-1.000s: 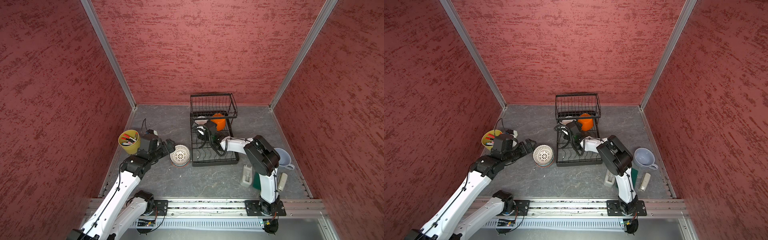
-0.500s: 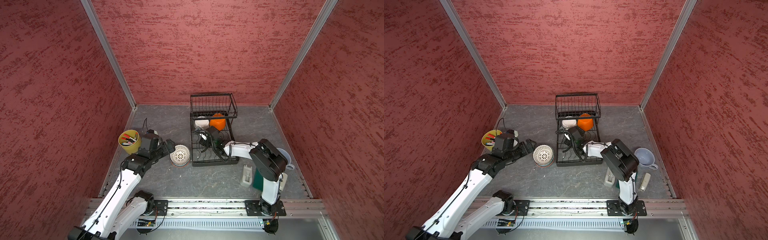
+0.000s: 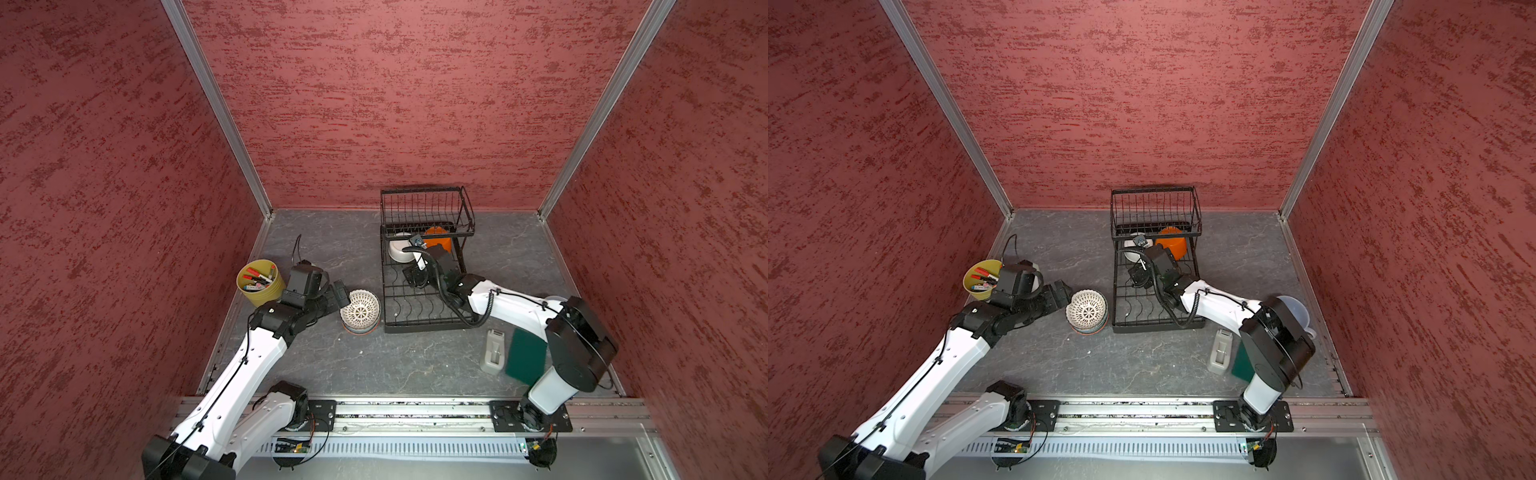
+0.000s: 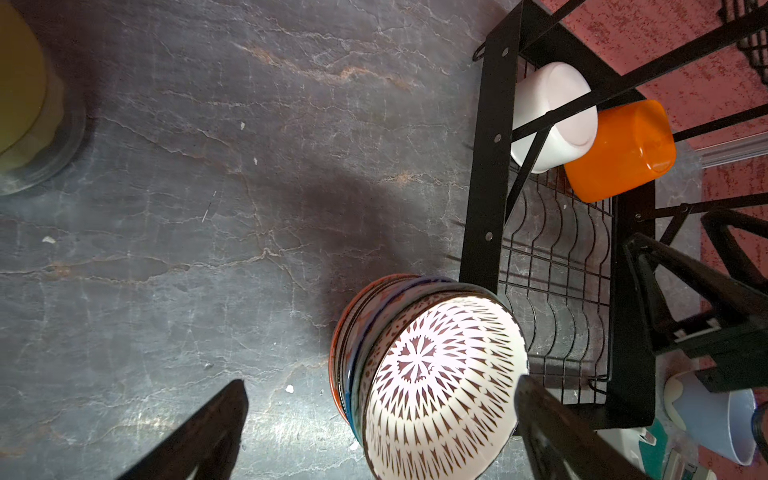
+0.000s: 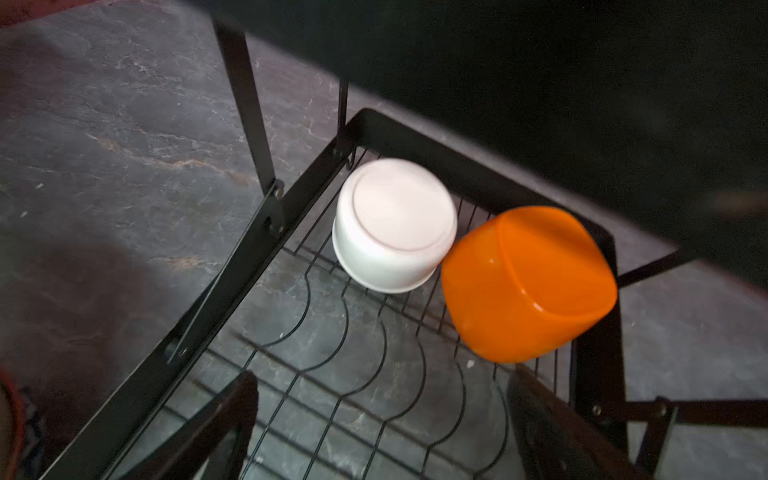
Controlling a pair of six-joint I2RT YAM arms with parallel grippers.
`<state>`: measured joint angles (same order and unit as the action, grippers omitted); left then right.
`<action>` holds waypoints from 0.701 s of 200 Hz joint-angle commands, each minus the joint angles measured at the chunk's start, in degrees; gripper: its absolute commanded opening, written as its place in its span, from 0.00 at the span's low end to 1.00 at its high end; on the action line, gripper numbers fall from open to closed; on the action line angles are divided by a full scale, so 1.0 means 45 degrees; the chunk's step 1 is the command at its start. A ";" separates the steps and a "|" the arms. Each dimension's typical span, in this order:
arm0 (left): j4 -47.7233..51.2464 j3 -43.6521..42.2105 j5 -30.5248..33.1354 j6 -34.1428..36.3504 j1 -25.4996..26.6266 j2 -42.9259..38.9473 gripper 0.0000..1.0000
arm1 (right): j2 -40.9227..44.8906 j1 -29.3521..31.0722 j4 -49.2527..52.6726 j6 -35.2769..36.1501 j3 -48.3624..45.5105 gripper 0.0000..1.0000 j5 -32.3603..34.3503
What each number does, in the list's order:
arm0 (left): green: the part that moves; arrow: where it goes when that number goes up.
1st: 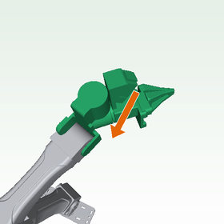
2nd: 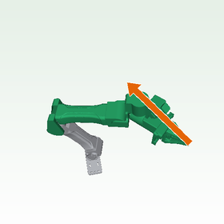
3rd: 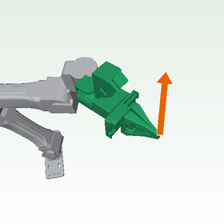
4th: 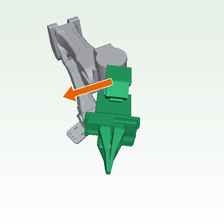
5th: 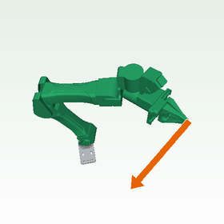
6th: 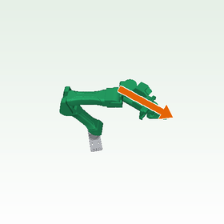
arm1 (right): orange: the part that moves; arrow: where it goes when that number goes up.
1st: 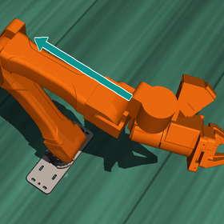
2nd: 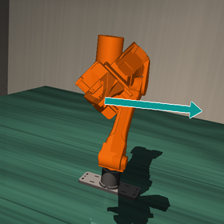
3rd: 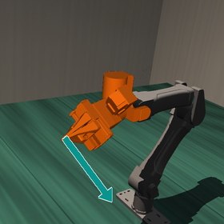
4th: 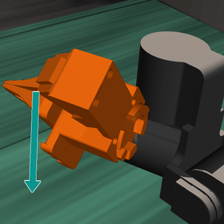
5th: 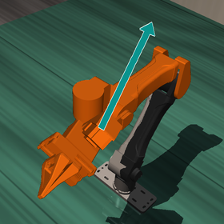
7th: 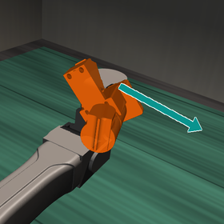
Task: Load the bowls into the dish rack
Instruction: 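Open and withdraw the right gripper while left gripper moves over the patterned bowls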
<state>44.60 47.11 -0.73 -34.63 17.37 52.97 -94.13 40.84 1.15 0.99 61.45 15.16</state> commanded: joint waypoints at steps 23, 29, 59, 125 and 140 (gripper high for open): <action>0.0253 0.0468 0.0225 0.0347 0.0082 0.0371 1.00 | 0.0987 0.0062 0.2938 -0.2980 0.0302 0.94 -0.1389; 0.0278 0.0487 0.0221 0.0352 0.0087 0.0458 1.00 | 0.1154 0.0065 0.3115 -0.3208 0.0257 0.94 -0.1521; 0.0419 0.0681 0.0395 0.0394 0.0399 0.0814 1.00 | 0.1964 0.0043 0.4062 -0.4304 0.0251 0.93 -0.1861; 0.0869 0.1373 0.1550 0.0562 0.1496 0.1862 1.00 | 0.3897 -0.0263 0.6115 -0.6086 0.0513 0.92 -0.1425; 0.0924 0.1516 0.1754 0.0577 0.1682 0.2146 1.00 | 0.4512 -0.0343 0.5868 -0.6268 0.0255 0.92 -0.1216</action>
<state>47.37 52.12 4.10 -33.30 23.68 61.17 -78.17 40.07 25.98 -23.00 62.08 8.56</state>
